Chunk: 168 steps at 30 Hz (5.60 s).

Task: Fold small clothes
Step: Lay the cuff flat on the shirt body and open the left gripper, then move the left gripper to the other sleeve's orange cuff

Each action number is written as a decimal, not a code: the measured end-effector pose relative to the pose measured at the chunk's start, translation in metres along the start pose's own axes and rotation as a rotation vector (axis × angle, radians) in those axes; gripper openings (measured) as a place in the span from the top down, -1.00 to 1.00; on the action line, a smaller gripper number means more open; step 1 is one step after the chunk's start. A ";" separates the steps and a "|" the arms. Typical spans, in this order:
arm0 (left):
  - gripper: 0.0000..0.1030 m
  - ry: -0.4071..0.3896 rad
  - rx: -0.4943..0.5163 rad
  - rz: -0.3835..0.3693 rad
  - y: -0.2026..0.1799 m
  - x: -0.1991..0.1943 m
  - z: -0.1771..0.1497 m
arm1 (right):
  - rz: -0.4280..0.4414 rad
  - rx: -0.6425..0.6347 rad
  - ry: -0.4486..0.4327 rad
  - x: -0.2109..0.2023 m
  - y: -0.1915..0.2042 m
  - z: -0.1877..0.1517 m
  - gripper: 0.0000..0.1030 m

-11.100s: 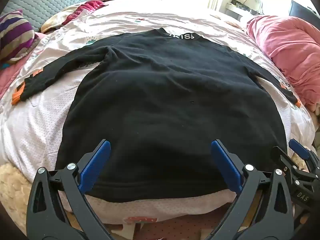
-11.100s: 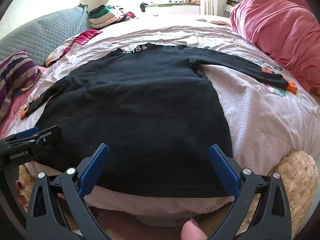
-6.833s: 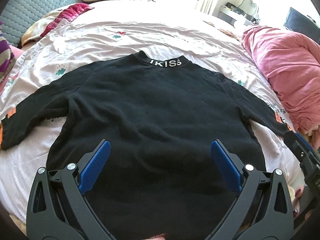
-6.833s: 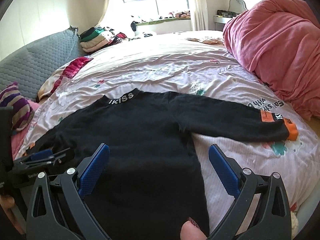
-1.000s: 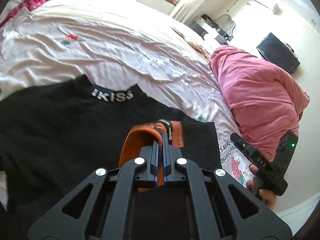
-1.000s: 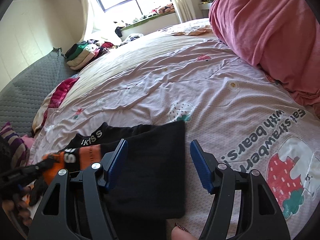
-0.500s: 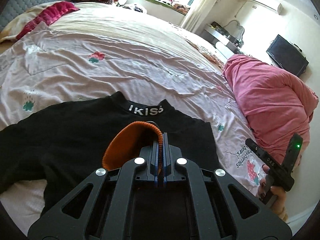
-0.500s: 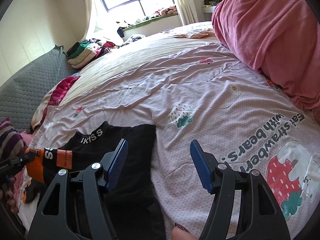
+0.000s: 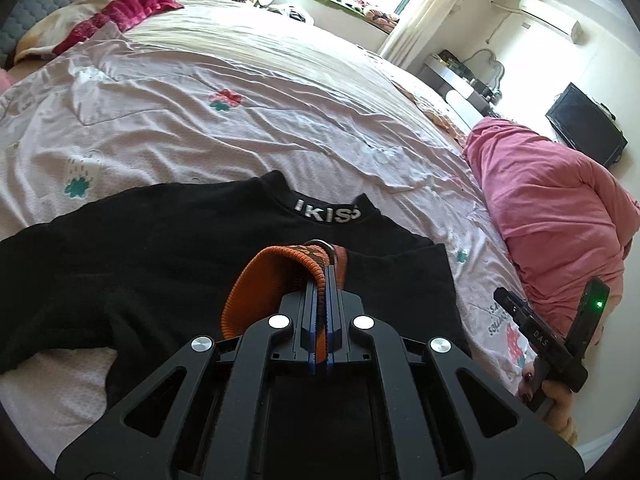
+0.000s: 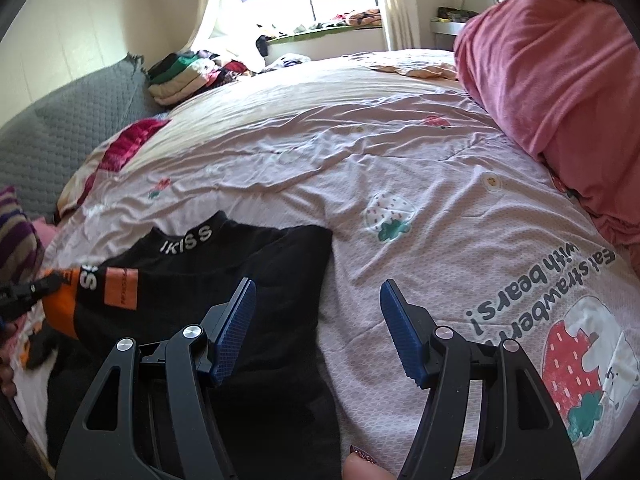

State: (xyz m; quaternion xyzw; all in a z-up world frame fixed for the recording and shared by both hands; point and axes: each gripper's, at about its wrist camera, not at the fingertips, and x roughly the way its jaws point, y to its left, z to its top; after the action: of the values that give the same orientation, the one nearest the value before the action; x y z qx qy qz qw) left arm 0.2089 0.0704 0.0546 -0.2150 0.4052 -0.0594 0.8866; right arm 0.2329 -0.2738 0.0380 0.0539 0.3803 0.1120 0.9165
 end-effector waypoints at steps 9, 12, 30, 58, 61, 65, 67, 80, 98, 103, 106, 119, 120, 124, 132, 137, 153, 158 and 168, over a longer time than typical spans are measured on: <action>1.00 0.040 -0.001 0.028 0.021 0.007 -0.010 | -0.042 -0.107 0.029 0.014 0.018 -0.012 -0.22; 1.00 0.036 -0.004 0.033 0.028 0.005 -0.012 | -0.044 -0.129 0.036 0.017 0.023 -0.015 -0.22; 0.79 0.027 0.081 0.104 0.020 0.016 -0.019 | 0.060 -0.197 0.124 0.028 0.049 -0.032 0.26; 0.44 0.156 0.116 0.097 0.040 0.043 -0.054 | 0.017 -0.253 0.161 0.032 0.061 -0.063 -0.12; 0.41 0.156 0.113 0.086 0.041 0.041 -0.054 | 0.018 -0.237 0.162 0.033 0.066 -0.067 -0.23; 0.24 0.151 0.101 0.074 0.042 0.037 -0.054 | 0.023 -0.218 0.163 0.031 0.072 -0.063 -0.39; 0.09 0.146 0.100 0.080 0.042 0.034 -0.053 | 0.040 -0.193 0.164 0.028 0.073 -0.060 -0.45; -0.76 0.075 0.047 0.121 0.057 -0.003 -0.044 | 0.108 -0.150 0.086 0.001 0.105 -0.042 -0.89; -0.81 -0.041 0.027 0.221 0.069 -0.055 -0.035 | 0.168 -0.212 0.018 -0.026 0.147 -0.034 -0.91; -0.81 -0.058 -0.012 0.253 0.086 -0.067 -0.039 | 0.179 -0.224 0.016 -0.027 0.156 -0.033 -0.91; -0.81 -0.064 -0.042 0.261 0.097 -0.073 -0.042 | 0.188 -0.231 0.011 -0.029 0.163 -0.033 -0.91; -0.81 -0.129 -0.137 0.328 0.137 -0.110 -0.050 | 0.242 -0.283 0.006 -0.029 0.204 -0.033 -0.91; -0.81 -0.132 -0.146 0.331 0.140 -0.112 -0.050 | 0.245 -0.287 0.007 -0.028 0.206 -0.034 -0.91; -0.81 -0.148 -0.182 0.360 0.157 -0.122 -0.052 | 0.261 -0.295 0.012 -0.025 0.218 -0.035 -0.91; -0.81 -0.169 -0.246 0.424 0.188 -0.139 -0.058 | 0.293 -0.321 0.023 -0.021 0.242 -0.039 -0.91; -0.81 -0.174 -0.278 0.433 0.197 -0.146 -0.060 | 0.306 -0.342 0.029 -0.019 0.257 -0.041 -0.91; -0.81 -0.195 -0.389 0.515 0.241 -0.171 -0.072 | 0.360 -0.405 0.057 -0.010 0.309 -0.052 -0.91; -0.81 -0.201 -0.450 0.496 0.258 -0.180 -0.078 | 0.379 -0.411 0.060 -0.009 0.321 -0.053 -0.91; -0.81 -0.160 -0.565 0.339 0.289 -0.178 -0.097 | 0.383 -0.407 0.077 -0.001 0.329 -0.060 -0.91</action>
State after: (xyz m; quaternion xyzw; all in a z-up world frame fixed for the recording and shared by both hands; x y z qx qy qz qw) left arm -0.0015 0.3486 -0.0022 -0.3855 0.3650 0.2207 0.8182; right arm 0.1357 0.0460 0.0567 -0.0647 0.3673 0.3592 0.8555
